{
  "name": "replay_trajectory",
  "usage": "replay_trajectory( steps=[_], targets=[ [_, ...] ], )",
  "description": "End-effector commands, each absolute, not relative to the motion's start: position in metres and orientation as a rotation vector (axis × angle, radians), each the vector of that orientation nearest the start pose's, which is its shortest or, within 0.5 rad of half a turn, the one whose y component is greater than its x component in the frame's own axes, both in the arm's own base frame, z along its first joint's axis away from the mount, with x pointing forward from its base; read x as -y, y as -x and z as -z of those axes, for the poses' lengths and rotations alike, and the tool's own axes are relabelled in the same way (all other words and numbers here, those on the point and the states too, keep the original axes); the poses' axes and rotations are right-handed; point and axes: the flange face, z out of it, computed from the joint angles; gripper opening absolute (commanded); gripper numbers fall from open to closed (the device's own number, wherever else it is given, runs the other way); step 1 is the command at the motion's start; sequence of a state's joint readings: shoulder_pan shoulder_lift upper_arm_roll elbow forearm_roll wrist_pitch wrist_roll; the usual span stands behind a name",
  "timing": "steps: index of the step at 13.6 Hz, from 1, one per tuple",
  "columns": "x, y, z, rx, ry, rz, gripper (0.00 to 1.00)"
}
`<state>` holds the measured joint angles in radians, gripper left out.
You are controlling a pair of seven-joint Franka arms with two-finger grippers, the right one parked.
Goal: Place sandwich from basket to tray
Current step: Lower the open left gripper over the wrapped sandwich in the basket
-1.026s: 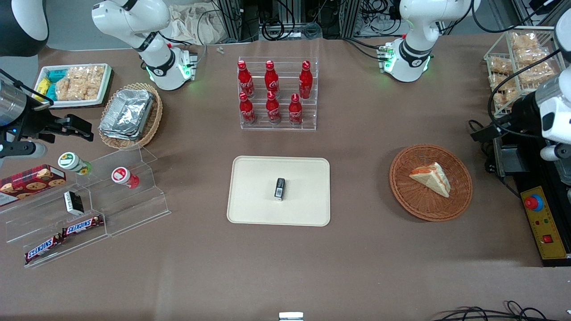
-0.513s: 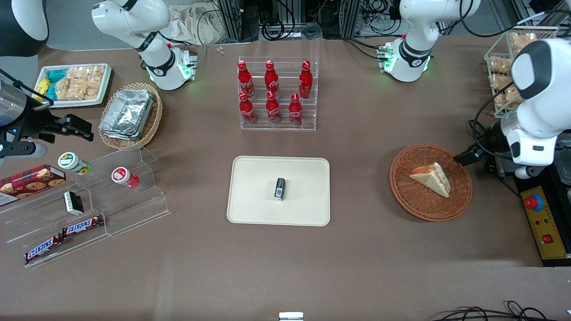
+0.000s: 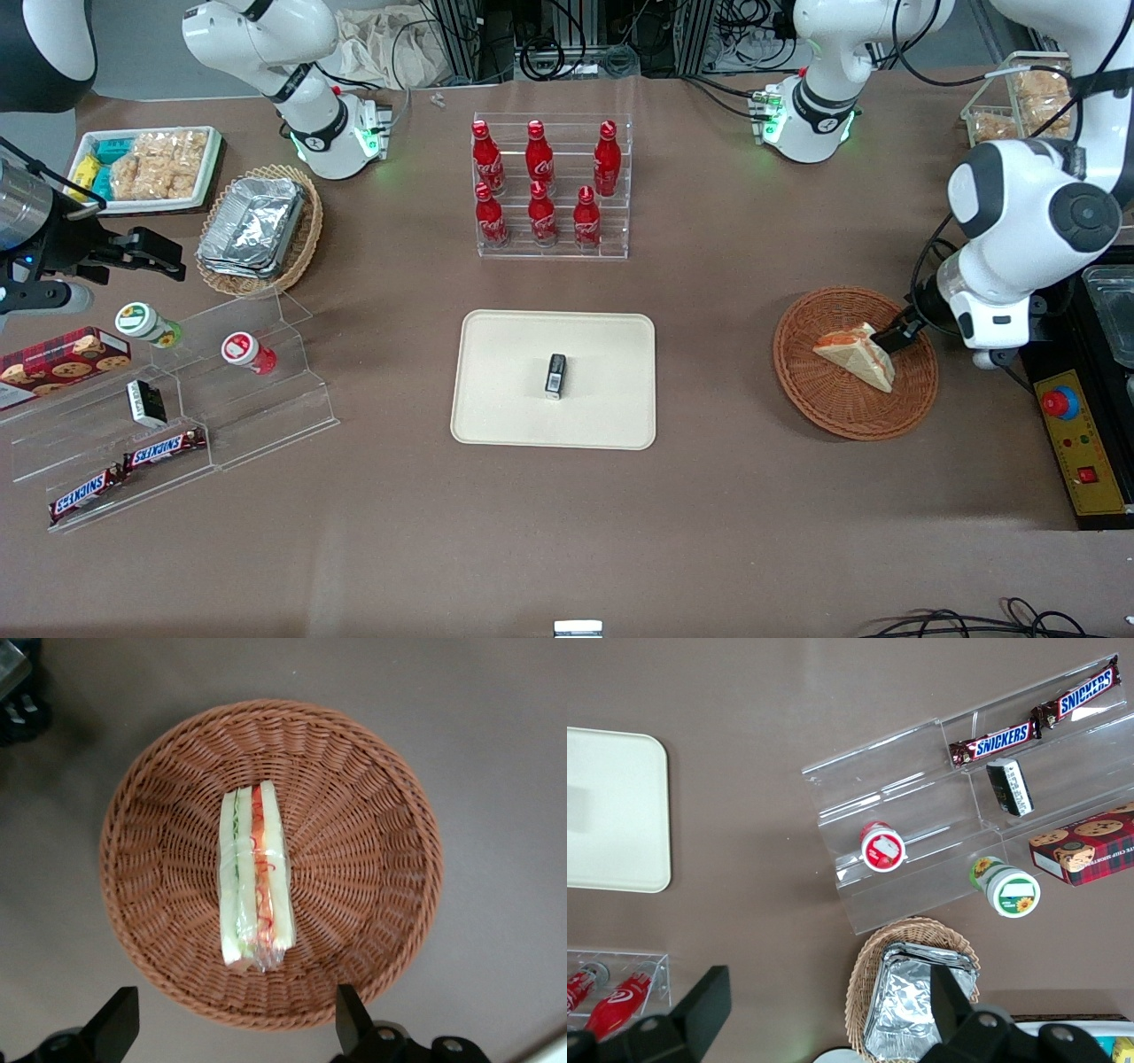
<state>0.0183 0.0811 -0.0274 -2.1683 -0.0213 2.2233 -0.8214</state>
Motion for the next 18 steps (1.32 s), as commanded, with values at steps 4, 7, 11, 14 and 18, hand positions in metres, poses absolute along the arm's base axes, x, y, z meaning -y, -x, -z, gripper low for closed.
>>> replay_trajectory(
  steps=[4,7,11,14,18],
  targets=[
    [0.009,-0.546,-0.292,1.356,2.797,-0.087,1.00],
    [0.007,-0.546,-0.270,1.385,2.793,-0.070,1.00],
    [0.007,-0.545,-0.251,1.386,2.777,-0.107,1.00],
    [0.008,-0.544,-0.240,1.383,2.772,-0.125,0.90],
    [0.005,-0.546,-0.239,1.392,2.773,-0.109,0.06]
  ],
)
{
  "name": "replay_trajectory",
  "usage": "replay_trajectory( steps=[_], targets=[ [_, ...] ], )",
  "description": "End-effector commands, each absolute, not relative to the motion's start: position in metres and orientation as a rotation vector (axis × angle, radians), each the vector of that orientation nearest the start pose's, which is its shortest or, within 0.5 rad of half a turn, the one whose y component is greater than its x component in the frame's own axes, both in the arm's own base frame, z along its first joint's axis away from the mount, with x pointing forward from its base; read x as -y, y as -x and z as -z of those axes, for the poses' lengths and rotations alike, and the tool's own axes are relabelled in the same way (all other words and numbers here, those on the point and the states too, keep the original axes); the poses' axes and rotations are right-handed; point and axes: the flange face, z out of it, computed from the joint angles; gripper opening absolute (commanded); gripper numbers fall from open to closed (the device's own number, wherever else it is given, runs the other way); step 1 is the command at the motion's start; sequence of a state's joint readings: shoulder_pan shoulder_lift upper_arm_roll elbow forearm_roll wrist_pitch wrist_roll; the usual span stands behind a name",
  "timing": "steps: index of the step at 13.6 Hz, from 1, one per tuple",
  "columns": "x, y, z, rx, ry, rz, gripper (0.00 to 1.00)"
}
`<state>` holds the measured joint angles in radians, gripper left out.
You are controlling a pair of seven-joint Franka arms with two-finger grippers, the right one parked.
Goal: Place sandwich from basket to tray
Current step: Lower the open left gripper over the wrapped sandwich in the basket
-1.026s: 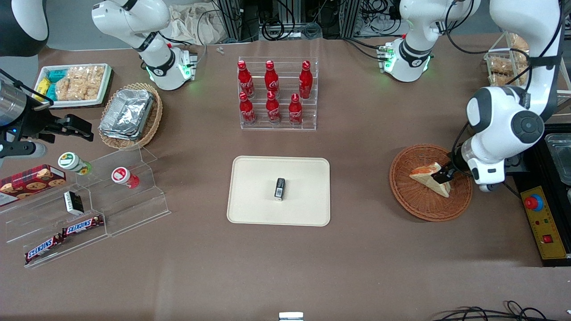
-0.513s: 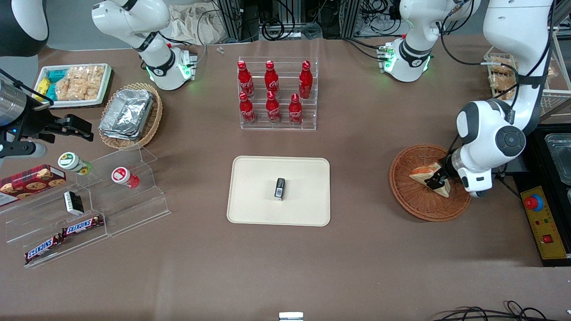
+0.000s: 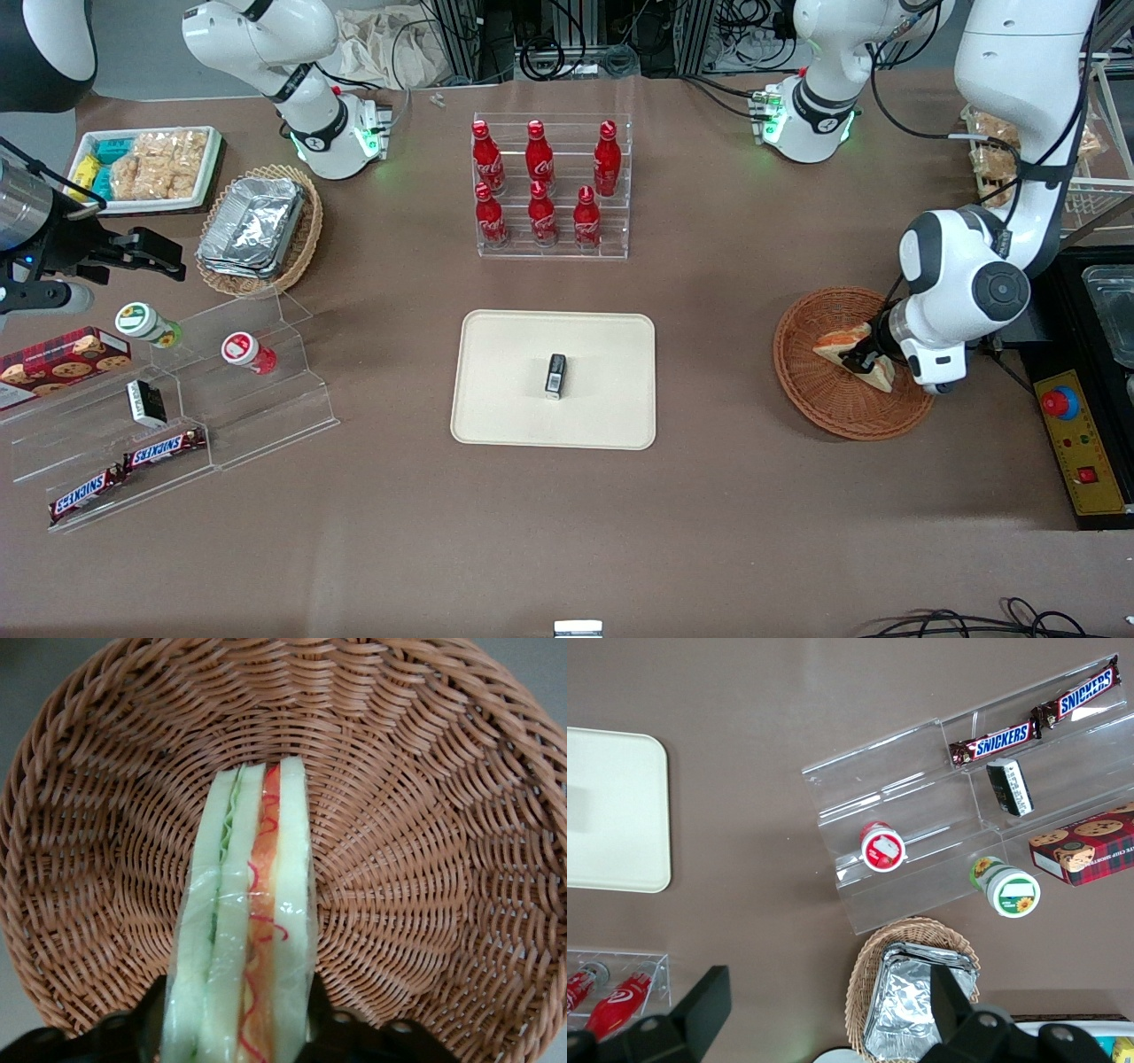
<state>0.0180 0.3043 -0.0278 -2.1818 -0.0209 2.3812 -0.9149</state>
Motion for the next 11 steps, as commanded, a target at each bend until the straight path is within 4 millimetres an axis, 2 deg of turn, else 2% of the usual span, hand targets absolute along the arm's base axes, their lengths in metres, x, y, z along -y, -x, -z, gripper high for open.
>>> replay_trajectory(
  steps=[1,2,4,8,11],
  targets=[
    [0.005,-0.547,-0.241,1.391,2.776,-0.103,0.00],
    [0.004,-0.548,-0.247,1.391,2.781,-0.088,0.00],
    [0.004,-0.551,-0.272,1.381,2.801,-0.045,0.00],
    [0.015,-0.553,-0.343,1.325,2.821,-0.053,0.00],
    [0.047,-0.563,-0.391,1.215,2.863,-0.087,0.00]
  ],
)
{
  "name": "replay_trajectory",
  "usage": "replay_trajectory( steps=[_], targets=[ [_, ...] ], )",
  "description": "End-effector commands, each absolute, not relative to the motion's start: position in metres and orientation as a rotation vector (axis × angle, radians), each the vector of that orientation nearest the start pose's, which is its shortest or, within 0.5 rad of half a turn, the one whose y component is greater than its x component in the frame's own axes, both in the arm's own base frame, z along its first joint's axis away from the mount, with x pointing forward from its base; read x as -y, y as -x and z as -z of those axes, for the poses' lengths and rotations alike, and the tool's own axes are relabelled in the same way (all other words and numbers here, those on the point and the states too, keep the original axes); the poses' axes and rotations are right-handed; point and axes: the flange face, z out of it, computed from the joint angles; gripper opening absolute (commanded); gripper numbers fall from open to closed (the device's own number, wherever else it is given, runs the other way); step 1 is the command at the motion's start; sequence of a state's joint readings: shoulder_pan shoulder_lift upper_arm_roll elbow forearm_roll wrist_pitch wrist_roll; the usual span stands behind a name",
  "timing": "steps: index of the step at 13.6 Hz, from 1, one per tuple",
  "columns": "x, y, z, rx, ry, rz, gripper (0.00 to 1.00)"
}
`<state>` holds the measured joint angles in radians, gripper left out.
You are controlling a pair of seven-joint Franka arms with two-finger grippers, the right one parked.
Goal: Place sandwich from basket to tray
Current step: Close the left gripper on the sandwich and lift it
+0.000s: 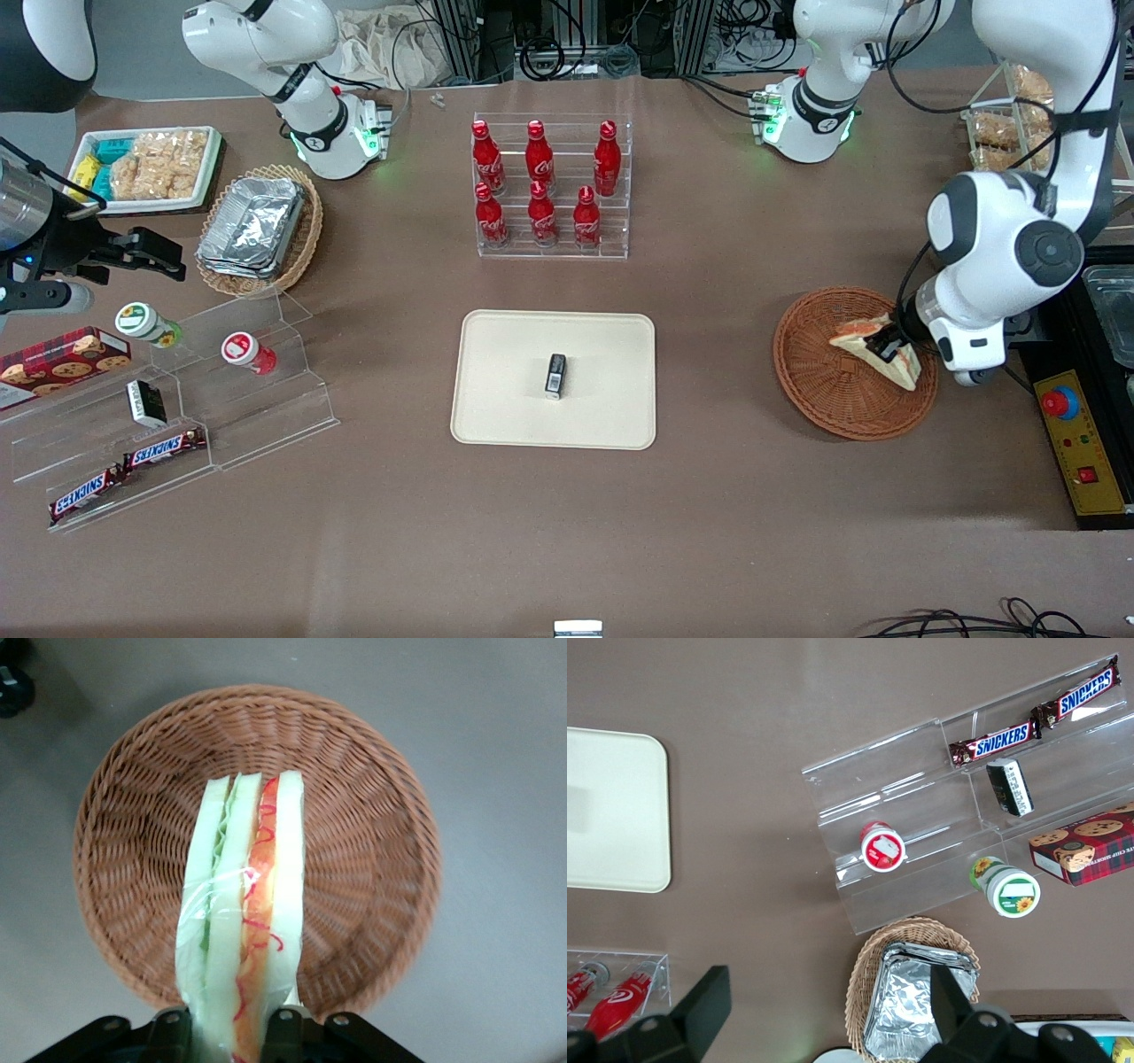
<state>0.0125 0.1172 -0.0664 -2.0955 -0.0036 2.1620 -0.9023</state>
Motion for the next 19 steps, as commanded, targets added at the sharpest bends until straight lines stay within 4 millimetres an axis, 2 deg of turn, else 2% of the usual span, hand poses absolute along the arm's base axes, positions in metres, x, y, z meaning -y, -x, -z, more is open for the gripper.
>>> replay_trajectory(
  steps=[1,4,8,11,13,17,19],
  targets=[
    [0.057,-0.568,-0.408,1.171,2.876,-0.110,0.00],
    [0.079,-0.578,-0.454,1.040,2.931,-0.164,0.00],
    [0.101,-0.590,-0.498,0.836,3.105,-0.089,0.00],
    [0.119,-0.594,-0.515,0.767,3.143,-0.032,0.00],
    [0.125,-0.597,-0.526,0.656,3.181,-0.009,0.00],
    [0.148,-0.593,-0.528,0.566,3.203,-0.006,0.00],
    [0.174,-0.590,-0.528,0.447,3.233,-0.007,0.00]
  ],
)
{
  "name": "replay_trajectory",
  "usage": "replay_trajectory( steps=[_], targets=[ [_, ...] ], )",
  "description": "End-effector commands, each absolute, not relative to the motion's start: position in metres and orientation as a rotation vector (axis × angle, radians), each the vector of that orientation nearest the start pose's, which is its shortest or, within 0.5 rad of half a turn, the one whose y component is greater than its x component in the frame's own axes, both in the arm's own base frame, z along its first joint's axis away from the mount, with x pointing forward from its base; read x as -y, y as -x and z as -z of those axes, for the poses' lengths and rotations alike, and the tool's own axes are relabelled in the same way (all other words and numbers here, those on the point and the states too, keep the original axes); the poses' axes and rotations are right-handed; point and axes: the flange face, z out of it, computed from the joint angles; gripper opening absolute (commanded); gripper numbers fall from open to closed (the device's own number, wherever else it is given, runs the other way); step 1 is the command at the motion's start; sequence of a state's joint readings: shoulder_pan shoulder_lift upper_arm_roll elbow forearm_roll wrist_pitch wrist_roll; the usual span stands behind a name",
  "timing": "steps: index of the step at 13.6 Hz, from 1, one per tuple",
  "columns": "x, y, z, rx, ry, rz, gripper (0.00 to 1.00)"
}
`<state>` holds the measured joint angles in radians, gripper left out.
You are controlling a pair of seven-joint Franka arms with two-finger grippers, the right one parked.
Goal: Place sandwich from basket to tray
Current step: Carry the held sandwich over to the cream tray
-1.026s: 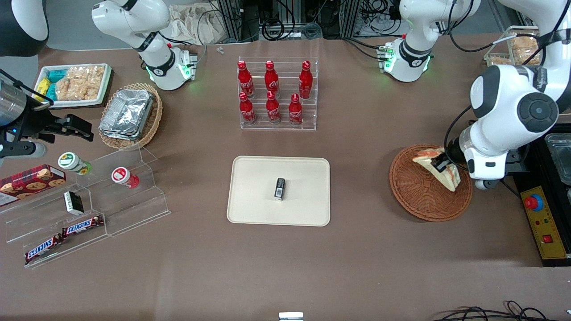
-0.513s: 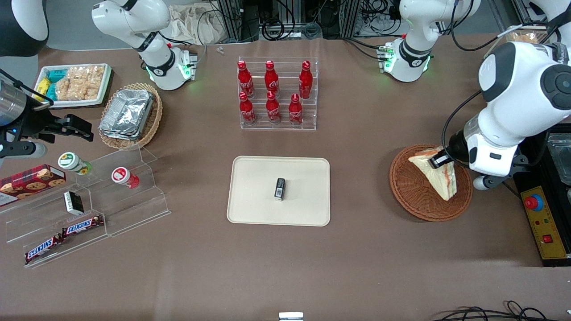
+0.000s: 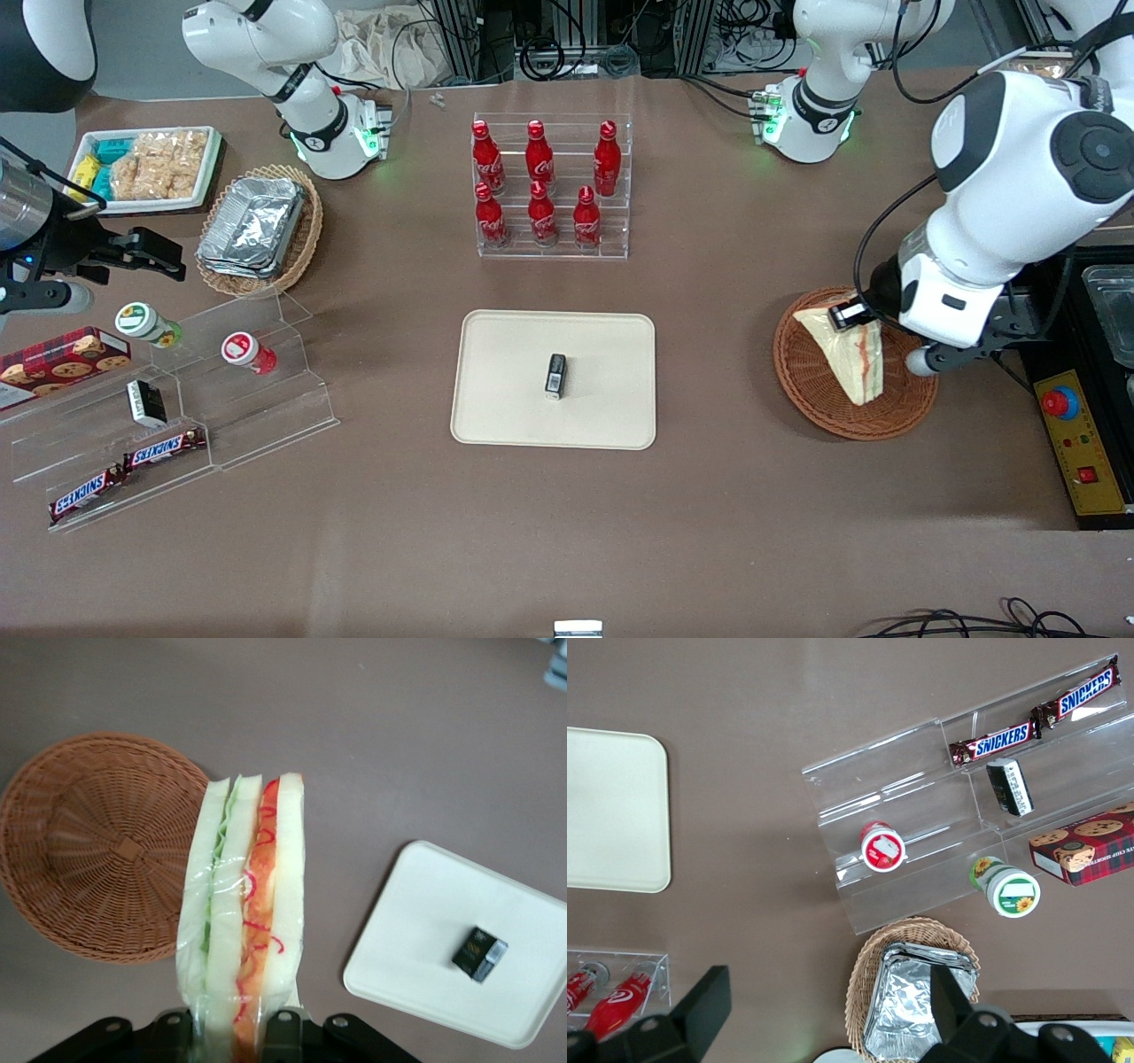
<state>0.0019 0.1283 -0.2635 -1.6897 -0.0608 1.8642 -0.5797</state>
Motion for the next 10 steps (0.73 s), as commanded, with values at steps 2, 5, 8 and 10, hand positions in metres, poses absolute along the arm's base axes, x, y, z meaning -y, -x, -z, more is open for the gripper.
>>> replay_trajectory(
  steps=[2,5,8,10],
  targets=[
    [0.200,-0.591,-0.528,0.408,3.256,-0.021,0.00],
    [0.227,-0.585,-0.524,0.424,3.262,-0.049,0.00],
    [0.259,-0.578,-0.513,0.362,3.262,-0.084,0.00],
    [0.286,-0.566,-0.510,0.390,3.253,-0.096,0.00]
  ],
)
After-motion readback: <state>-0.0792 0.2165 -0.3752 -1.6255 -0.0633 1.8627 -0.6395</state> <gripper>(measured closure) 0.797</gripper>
